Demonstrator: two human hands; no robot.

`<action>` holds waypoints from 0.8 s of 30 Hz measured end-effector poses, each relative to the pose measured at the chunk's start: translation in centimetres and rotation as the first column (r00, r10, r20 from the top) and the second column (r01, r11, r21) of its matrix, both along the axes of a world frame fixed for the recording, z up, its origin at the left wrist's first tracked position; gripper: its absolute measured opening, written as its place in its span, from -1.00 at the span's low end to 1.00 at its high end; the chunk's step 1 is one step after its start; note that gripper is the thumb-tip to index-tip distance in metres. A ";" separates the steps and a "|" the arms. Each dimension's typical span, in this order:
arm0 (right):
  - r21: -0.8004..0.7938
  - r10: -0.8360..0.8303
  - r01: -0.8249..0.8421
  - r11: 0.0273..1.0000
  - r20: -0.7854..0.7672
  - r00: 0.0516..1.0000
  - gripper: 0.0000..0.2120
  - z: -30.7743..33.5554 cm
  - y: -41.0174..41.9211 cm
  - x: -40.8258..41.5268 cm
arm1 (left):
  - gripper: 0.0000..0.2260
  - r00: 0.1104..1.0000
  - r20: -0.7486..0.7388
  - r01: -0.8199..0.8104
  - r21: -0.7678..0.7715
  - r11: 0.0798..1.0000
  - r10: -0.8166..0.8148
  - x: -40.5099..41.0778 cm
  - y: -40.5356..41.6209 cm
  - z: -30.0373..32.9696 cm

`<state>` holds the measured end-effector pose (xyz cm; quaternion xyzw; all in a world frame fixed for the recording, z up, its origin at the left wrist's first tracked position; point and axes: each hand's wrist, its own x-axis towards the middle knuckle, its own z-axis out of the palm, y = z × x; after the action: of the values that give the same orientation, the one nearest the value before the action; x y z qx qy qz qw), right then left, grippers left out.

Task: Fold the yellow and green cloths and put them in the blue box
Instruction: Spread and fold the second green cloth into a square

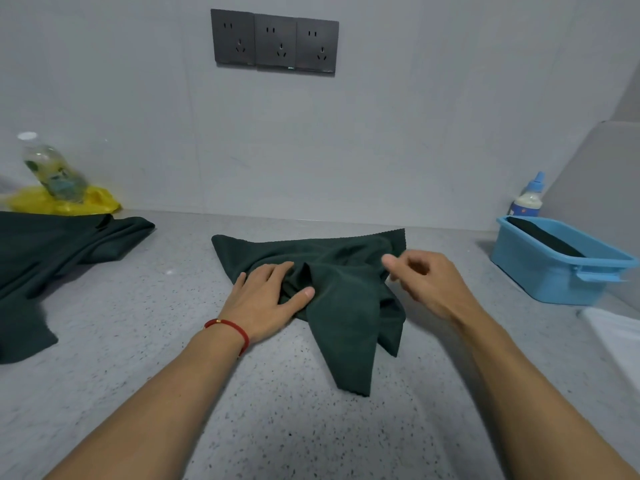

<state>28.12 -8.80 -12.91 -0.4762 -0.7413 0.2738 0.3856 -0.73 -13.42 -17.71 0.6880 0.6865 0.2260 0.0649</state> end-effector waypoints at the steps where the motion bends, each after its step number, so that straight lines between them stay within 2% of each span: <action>1: 0.041 0.022 -0.023 0.999 0.030 0.999 -0.46 -0.3 -0.2 -1.2 | -0.24 1.000 0.016 -0.016 -0.002 1.000 0.016 0.0 0.0 -0.1; 3: 0.112 0.031 -0.062 0.992 0.256 0.966 -0.62 -1.0 0.0 -3.3 | -0.22 0.999 0.006 -0.035 -0.019 0.999 0.035 -0.1 0.1 -0.1; 4: 0.154 0.005 -0.051 0.987 0.287 0.958 -0.69 -1.0 0.4 -3.8 | -0.22 0.999 -0.021 -0.042 -0.042 0.998 0.041 -0.2 0.3 -0.2; 6: 0.140 -0.080 0.064 0.988 0.109 0.991 -0.71 -1.0 1.7 -2.8 | -0.26 0.997 -0.065 -0.056 -0.084 0.995 0.050 -0.7 0.4 -0.3; 8: 0.013 -0.190 0.192 0.981 -0.107 0.976 -0.81 -0.8 2.8 -0.3 | -0.27 0.997 -0.057 -0.060 -0.051 0.997 0.057 -1.2 0.7 0.0; 10: -0.114 -0.286 0.268 0.957 -0.197 0.938 -0.95 -1.1 3.4 2.0 | -0.24 0.996 -0.072 -0.060 0.023 0.998 0.061 -1.7 0.9 0.5; 12: -0.117 -0.357 0.341 0.933 -0.166 0.919 -0.92 -1.4 3.6 3.0 | -0.26 0.988 -0.086 -0.115 0.109 0.987 0.125 -1.4 0.8 0.8; 15: -0.035 -0.377 0.376 0.926 -0.115 0.919 -0.94 -0.8 3.4 2.2 | -0.60 0.937 -0.080 -0.297 0.337 0.894 0.341 -0.4 0.1 1.6; 16: -0.034 -0.373 0.371 0.928 -0.099 0.923 -0.92 -0.6 3.3 1.8 | -0.71 0.928 -0.074 -0.306 0.406 0.861 0.364 0.3 -0.2 1.8; 18: -0.047 -0.373 0.375 0.926 0.045 0.927 -0.87 -0.8 3.1 0.9 | -0.78 0.967 -0.026 -0.212 0.481 0.851 0.255 2.4 -1.5 1.7; 20: -0.083 -0.328 0.349 0.934 0.195 0.924 -0.88 -1.3 2.8 0.0 | -0.58 0.997 0.027 -0.077 0.378 0.923 0.072 5.6 -2.5 1.0; 22: -0.050 -0.272 0.288 0.956 0.202 0.941 -0.89 -1.6 2.4 -0.5 | -0.37 0.996 -0.065 0.069 0.128 0.989 -0.062 7.9 -2.6 0.2; 23: 0.020 -0.272 0.273 0.962 0.180 0.945 -0.87 -1.5 2.3 -0.5 | -0.37 0.987 -0.130 0.106 0.053 0.993 -0.099 8.3 -2.3 -0.1; 24: 0.109 -0.294 0.279 0.954 0.164 0.942 -0.80 -1.3 2.3 -0.2 | -0.45 0.979 -0.166 0.127 0.042 0.991 -0.118 8.1 -1.9 -0.1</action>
<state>27.88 -6.54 -14.25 -0.5848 -0.7065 0.1395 0.3733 7.39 -15.34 -17.76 0.7466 0.6398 0.1823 0.0045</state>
